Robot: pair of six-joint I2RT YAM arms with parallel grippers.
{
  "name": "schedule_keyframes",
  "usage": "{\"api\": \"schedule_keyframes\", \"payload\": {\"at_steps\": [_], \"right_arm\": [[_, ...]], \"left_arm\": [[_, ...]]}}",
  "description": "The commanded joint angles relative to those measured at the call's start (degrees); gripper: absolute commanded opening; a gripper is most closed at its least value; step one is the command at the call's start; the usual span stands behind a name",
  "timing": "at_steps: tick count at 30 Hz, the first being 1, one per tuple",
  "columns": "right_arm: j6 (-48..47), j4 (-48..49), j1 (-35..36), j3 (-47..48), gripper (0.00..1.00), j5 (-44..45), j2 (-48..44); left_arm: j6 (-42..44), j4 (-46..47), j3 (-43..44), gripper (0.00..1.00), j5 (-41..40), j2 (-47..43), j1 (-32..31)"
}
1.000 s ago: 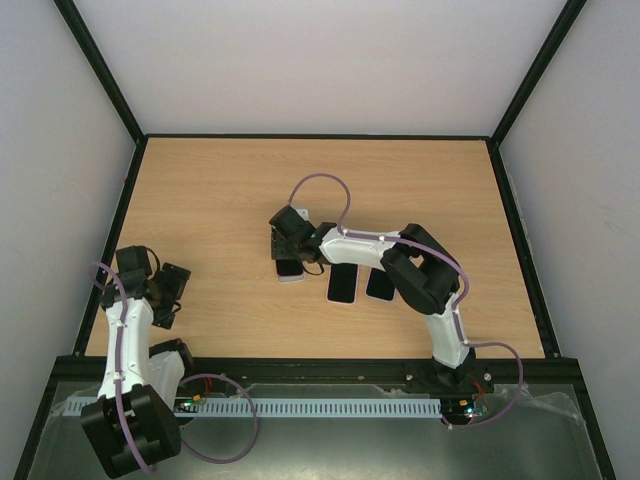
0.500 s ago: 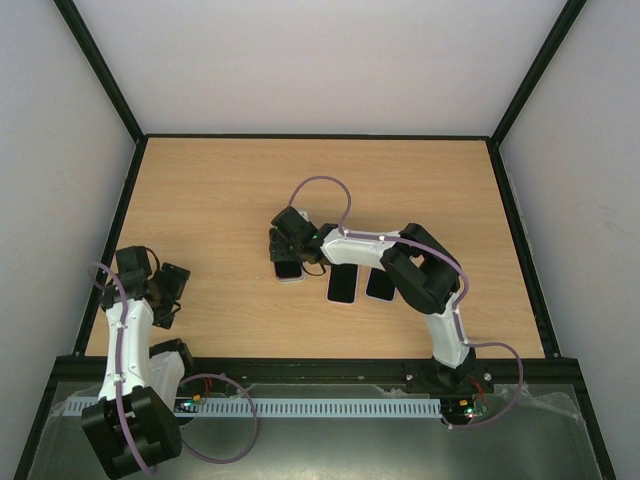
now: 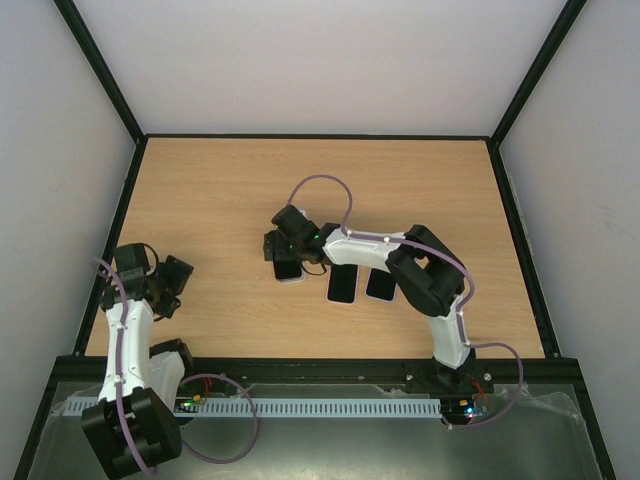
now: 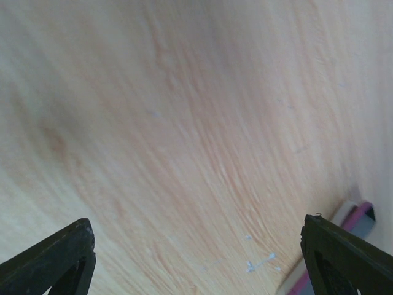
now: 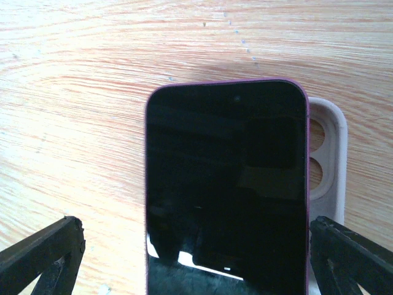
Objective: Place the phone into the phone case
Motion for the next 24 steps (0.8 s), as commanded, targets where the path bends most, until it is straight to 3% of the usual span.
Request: {"api": "schedule_keyframes", "payload": {"at_steps": [1, 8, 12, 18, 24], "right_arm": [[-0.8, -0.2, -0.1, -1.6, 0.97, -0.7, -4.3], [-1.8, 1.5, -0.2, -5.2, 0.98, 7.6, -10.1], [-0.2, 0.0, -1.0, -5.8, 0.98, 13.5, -10.8], [-2.0, 3.3, -2.5, -8.7, 1.00, 10.2, -9.3], [-0.6, 10.4, -3.9, -12.4, 0.65, 2.2, -7.3]], "left_arm": [[6.8, 5.9, 0.7, 0.91, 9.0, 0.0, -1.1], [5.2, 18.8, -2.6, 0.88, 23.2, -0.3, -5.8], [2.8, 24.6, -2.9, 0.85, 23.0, 2.1, -11.0], [0.4, 29.9, -0.4, 0.76, 18.0, 9.9, -20.8], [-2.5, 39.9, -0.6, 0.66, 17.4, 18.3, -27.7]]}}
